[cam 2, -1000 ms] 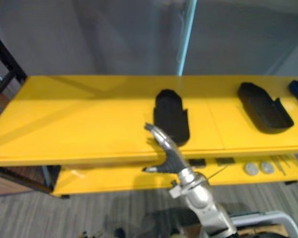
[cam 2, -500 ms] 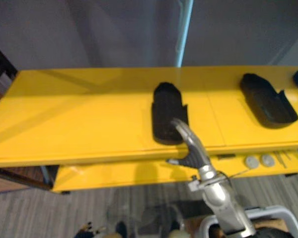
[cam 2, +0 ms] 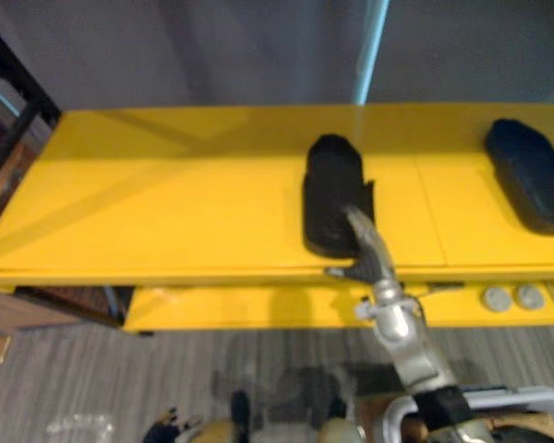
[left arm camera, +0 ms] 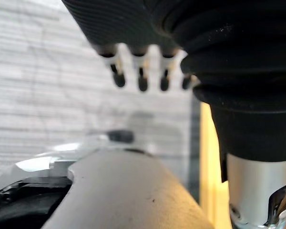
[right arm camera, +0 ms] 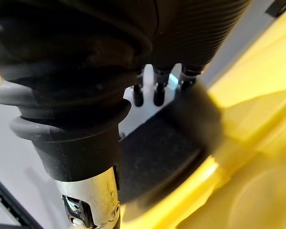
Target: Walk over and take plastic housings, then place them on the shelf
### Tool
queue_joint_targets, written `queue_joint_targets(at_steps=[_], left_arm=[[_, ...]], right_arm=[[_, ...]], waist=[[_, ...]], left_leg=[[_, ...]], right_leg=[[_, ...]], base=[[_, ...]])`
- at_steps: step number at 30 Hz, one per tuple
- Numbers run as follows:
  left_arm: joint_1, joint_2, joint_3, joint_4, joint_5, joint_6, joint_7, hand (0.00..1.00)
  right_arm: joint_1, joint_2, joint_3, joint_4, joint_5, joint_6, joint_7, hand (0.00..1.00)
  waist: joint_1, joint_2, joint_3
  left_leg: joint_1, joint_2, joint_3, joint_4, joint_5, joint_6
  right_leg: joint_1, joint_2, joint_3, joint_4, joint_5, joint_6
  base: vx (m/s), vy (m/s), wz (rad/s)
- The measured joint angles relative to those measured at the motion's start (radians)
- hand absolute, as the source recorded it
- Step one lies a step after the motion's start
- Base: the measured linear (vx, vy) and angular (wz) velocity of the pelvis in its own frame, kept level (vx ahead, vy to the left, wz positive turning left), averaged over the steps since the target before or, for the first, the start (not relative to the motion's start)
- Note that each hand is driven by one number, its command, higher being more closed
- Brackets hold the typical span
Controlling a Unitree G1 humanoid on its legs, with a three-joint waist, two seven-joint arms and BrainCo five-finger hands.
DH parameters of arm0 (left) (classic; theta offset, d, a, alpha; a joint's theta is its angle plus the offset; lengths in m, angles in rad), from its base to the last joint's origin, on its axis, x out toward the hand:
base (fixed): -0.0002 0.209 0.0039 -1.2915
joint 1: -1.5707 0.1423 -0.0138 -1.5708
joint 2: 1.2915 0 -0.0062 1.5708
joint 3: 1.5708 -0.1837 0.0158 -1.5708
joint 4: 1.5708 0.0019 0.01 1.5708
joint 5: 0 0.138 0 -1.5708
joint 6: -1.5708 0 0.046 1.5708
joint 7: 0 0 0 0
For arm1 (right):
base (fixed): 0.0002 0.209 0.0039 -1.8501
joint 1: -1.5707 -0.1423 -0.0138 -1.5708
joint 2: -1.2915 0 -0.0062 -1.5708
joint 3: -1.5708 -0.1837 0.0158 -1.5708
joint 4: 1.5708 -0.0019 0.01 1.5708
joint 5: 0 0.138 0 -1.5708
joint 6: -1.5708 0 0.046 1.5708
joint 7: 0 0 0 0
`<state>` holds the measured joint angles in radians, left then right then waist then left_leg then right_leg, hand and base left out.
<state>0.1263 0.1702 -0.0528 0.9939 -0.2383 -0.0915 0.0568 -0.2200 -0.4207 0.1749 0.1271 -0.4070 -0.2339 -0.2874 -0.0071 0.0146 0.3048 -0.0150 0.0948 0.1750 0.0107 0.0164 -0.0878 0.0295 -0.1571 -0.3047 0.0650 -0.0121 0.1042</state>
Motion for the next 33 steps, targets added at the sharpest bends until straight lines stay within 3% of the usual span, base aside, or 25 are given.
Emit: queue_joint_targets(at_steps=[1,10,19,26,33], left_arm=[[-0.011,0.001,0.001,0.000,-0.001,-0.001,0.000,0.00],[-0.012,-0.002,0.000,0.000,-0.040,-0.012,0.001,0.00],[-0.012,-0.003,-0.001,-0.002,-0.069,-0.016,0.001,0.00],[-0.010,-0.003,0.001,-0.030,-0.069,-0.013,-0.001,0.00],[-0.008,-0.007,0.001,-0.048,-0.070,-0.009,-0.009,0.00]], right_arm=[[-0.022,0.000,-0.005,0.000,0.000,0.000,-0.022,0.00],[-0.058,0.000,-0.005,0.002,0.001,0.015,-0.045,0.00],[-0.154,-0.002,-0.001,0.123,-0.038,0.024,-0.091,0.00],[-0.224,-0.034,0.004,0.199,-0.080,0.036,-0.132,0.00],[-0.296,-0.096,0.005,0.258,-0.090,0.014,-0.150,0.00]], waist=[[0.004,0.000,0.027],[0.017,0.004,0.043],[0.023,0.005,0.045],[0.032,0.007,0.060],[0.042,0.011,0.079]], left_leg=[[-0.008,-0.001,-0.001,0.013,-0.004,0.002],[-0.040,-0.003,-0.003,0.039,-0.017,0.007],[-0.040,-0.017,-0.008,0.055,-0.018,0.009],[-0.044,-0.020,-0.014,0.058,-0.018,0.010],[-0.059,-0.021,-0.028,0.067,-0.018,0.010]], right_leg=[[-0.004,-0.003,-0.001,0.008,0.000,0.000],[-0.027,-0.017,0.003,0.026,-0.001,0.000],[-0.030,-0.034,-0.003,0.047,-0.014,0.013],[-0.029,-0.038,-0.013,0.048,-0.014,0.014],[-0.032,-0.039,-0.027,0.048,-0.014,0.014]], base=[[-0.08,0.028,0.08],[-0.01,0.003,0.00],[0.00,0.003,0.02],[0.00,0.000,0.03],[0.00,-0.002,0.05]])
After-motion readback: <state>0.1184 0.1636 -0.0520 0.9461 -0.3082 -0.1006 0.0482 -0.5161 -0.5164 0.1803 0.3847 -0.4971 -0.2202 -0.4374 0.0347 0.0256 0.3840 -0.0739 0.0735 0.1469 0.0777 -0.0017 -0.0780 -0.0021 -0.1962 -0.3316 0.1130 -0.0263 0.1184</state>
